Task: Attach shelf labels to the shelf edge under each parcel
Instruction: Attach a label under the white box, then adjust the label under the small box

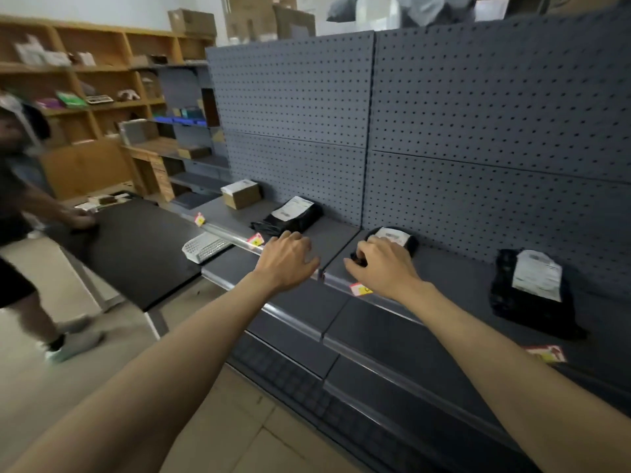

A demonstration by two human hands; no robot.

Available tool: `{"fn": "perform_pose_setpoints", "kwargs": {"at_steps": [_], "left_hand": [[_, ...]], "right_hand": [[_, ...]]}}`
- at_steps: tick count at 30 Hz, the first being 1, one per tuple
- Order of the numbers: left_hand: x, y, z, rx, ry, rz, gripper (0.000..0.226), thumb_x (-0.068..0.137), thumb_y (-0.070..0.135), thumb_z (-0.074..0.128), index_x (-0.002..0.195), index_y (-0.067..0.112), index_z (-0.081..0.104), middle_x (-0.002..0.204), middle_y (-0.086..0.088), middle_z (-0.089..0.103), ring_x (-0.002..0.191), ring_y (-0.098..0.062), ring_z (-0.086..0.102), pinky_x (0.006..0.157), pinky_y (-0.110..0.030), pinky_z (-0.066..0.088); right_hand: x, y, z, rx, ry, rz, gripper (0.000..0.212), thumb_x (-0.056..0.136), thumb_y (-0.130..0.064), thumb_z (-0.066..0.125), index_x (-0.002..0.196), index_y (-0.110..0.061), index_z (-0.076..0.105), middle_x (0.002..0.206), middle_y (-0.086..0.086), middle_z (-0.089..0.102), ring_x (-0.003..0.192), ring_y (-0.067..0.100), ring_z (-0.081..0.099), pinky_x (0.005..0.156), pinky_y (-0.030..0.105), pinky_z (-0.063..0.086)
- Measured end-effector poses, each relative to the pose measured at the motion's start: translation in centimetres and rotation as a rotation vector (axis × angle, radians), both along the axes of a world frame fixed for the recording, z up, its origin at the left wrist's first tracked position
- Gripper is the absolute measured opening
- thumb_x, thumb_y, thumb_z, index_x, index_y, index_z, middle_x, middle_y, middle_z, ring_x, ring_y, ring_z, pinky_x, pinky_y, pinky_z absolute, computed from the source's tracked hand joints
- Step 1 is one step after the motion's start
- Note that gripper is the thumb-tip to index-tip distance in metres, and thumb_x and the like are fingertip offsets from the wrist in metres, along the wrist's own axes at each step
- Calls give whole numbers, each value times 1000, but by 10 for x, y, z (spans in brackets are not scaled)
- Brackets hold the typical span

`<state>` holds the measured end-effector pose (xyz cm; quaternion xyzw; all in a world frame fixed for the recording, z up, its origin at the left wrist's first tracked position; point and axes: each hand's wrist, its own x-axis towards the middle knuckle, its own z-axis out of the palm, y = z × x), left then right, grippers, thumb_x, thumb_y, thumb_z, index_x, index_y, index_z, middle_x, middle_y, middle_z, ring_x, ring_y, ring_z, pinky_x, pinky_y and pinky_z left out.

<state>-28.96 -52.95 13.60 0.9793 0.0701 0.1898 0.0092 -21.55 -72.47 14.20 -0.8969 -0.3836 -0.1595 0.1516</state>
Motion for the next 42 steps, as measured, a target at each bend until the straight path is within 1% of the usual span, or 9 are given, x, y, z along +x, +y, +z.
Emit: {"fn": "perform_pose_setpoints", "kwargs": {"at_steps": [4, 7, 9, 12, 18, 27, 32, 36, 42], "left_hand": [[-25, 87, 6, -1, -18, 83, 36, 88, 45, 47, 99, 15, 65, 104, -7, 66, 102, -27, 58, 80, -39, 47], [-40, 143, 10, -13, -53, 140, 35, 90, 43, 47, 96, 13, 66, 100, -8, 67, 98, -27, 60, 79, -40, 51], [-46, 180, 10, -2, -64, 172, 36, 90, 42, 47, 94, 12, 67, 98, -8, 68, 97, -27, 61, 78, -39, 50], [-46, 236, 7, 2, -49, 222, 34, 89, 41, 47, 93, 12, 66, 99, -7, 67, 99, -27, 59, 77, -40, 50], [-16, 346, -1, 3, -28, 245, 33, 89, 42, 47, 98, 15, 64, 103, -7, 67, 98, -27, 59, 78, -39, 48], [44, 490, -7, 9, 35, 251, 36, 91, 43, 45, 102, 15, 65, 109, -6, 66, 102, -24, 58, 83, -39, 49], [74, 543, -23, -16, 48, 200, 32, 92, 39, 46, 104, 15, 64, 108, -5, 65, 105, -23, 55, 84, -38, 46], [105, 588, -42, -19, 75, 119, 29, 91, 39, 51, 106, 17, 63, 113, -3, 64, 109, -23, 54, 84, -36, 45], [162, 648, -71, -48, 157, -77, 26, 88, 31, 58, 109, 18, 63, 119, -3, 62, 118, -24, 50, 92, -39, 43]], "right_hand": [[-5, 91, 2, -16, -13, 69, 42, 91, -51, 48, 82, -12, 58, 88, 5, 60, 80, 25, 58, 65, 33, 41], [-6, 154, 2, -15, -8, 126, 42, 90, -52, 48, 84, -11, 59, 89, 6, 61, 83, 27, 59, 73, 38, 49], [-5, 194, 1, -11, -3, 153, 41, 90, -50, 48, 85, -11, 60, 92, 8, 62, 86, 28, 60, 76, 40, 50], [1, 251, 0, -9, 9, 177, 38, 89, -48, 50, 83, -12, 59, 92, 9, 63, 87, 30, 61, 74, 40, 50], [36, 362, -15, -32, -17, 209, 42, 90, -51, 48, 92, -11, 62, 95, 8, 63, 86, 28, 62, 73, 40, 51], [97, 498, -26, -65, 56, 192, 40, 92, -48, 46, 86, -10, 59, 91, 7, 61, 82, 24, 58, 74, 37, 47], [118, 553, -37, -75, 65, 155, 44, 90, -51, 47, 83, -10, 59, 90, 6, 61, 80, 24, 58, 75, 39, 50], [132, 593, -52, -90, 68, 112, 43, 91, -52, 47, 87, -11, 61, 90, 4, 62, 80, 20, 58, 77, 40, 51], [152, 643, -77, -113, 136, -46, 39, 89, -48, 53, 86, -10, 60, 87, 2, 59, 79, 20, 57, 77, 41, 54]]}}
